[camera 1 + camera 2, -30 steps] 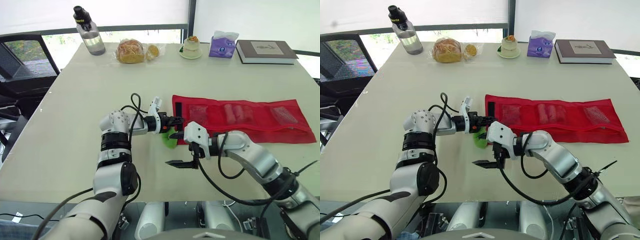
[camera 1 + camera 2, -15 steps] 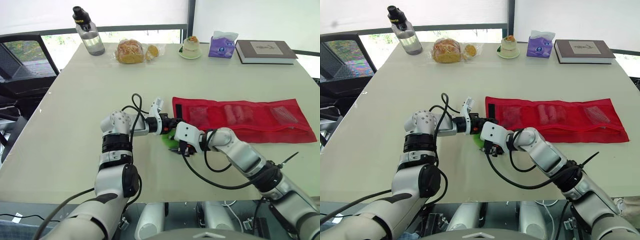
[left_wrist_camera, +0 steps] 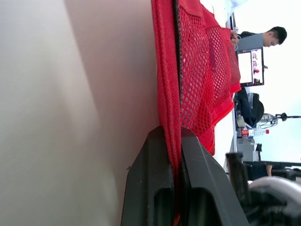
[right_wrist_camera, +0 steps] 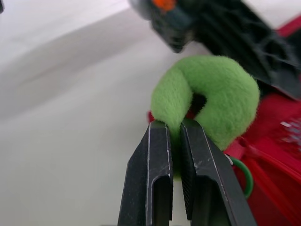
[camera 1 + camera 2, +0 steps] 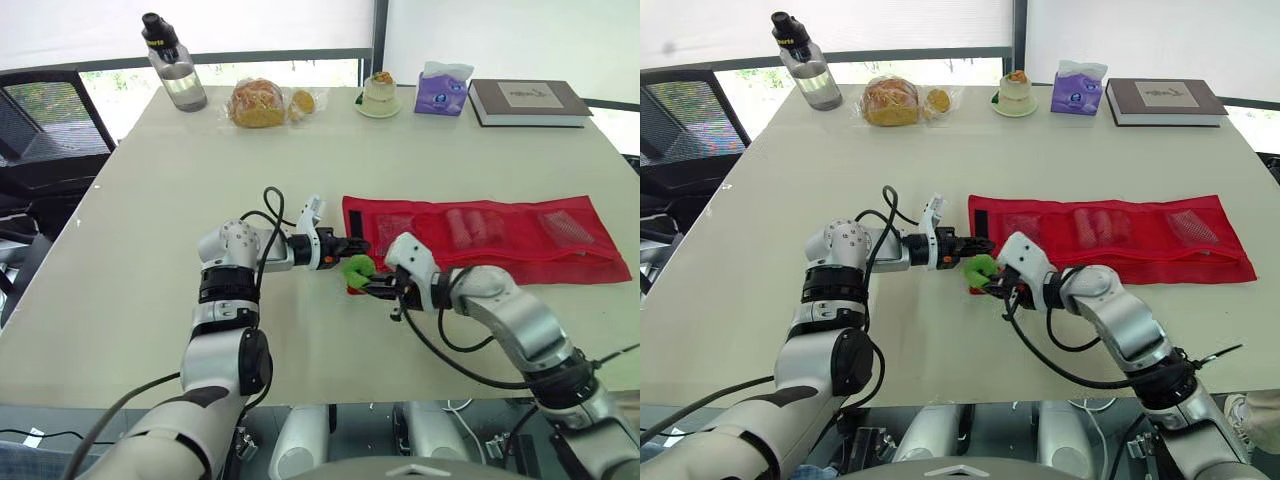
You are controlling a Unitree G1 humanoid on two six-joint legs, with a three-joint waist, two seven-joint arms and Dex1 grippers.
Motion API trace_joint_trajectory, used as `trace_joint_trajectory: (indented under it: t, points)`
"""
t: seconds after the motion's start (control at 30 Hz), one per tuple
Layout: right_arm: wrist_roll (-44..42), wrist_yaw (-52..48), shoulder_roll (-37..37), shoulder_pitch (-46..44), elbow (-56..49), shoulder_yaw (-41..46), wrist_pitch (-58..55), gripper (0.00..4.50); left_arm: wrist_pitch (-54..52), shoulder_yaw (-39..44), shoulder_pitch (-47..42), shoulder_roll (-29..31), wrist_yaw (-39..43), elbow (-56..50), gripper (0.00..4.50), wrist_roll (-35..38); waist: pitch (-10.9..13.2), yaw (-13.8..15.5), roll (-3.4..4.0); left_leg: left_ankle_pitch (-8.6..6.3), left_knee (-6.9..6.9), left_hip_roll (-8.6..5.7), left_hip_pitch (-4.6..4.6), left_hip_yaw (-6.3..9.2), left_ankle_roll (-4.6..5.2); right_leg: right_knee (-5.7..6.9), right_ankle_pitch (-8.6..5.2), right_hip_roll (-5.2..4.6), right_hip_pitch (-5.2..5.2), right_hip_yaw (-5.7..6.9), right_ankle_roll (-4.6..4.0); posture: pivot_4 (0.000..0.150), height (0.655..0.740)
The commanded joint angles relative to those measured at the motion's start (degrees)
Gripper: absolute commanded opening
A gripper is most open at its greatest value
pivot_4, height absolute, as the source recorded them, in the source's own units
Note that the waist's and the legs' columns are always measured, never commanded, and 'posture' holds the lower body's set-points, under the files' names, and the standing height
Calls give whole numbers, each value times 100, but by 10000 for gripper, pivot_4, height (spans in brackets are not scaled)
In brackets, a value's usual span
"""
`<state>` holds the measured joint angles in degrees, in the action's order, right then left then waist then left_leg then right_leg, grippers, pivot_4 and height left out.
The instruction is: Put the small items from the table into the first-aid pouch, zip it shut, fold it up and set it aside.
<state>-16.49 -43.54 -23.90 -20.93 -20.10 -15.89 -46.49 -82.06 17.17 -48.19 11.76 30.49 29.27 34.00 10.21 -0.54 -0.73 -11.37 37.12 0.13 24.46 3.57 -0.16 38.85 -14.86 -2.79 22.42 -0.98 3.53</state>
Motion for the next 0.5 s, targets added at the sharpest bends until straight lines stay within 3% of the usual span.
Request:
trace_joint_trajectory:
  t: [0.03, 0.3, 0.5]
  points:
    - [-450, 254, 46, 259, -328, 765, -271, 672, 160, -304, 250, 164, 128, 223, 0, -139, 0, -10, 0, 0, -1, 1, -1, -2, 0, 0, 0, 0, 1, -2, 0, 1500, 7400]
    - [-1038, 919, 80, 593, -425, 2145, -586, 672, 557, -810, 339, 580, 519, 306, 0, -268, -1, -31, 2, 0, -52, 3, -70, -24, 0, -11, -8, 1, -34, -25, 4, 1500, 7400]
    - [-1362, 1523, 70, 625, -296, 3119, -706, 672, 1006, -1312, 341, 1011, 967, 439, 0, -416, -1, -60, 2, 0, -61, 7, -73, -26, 0, -15, -4, 4, -32, -32, -2, 1500, 7400]
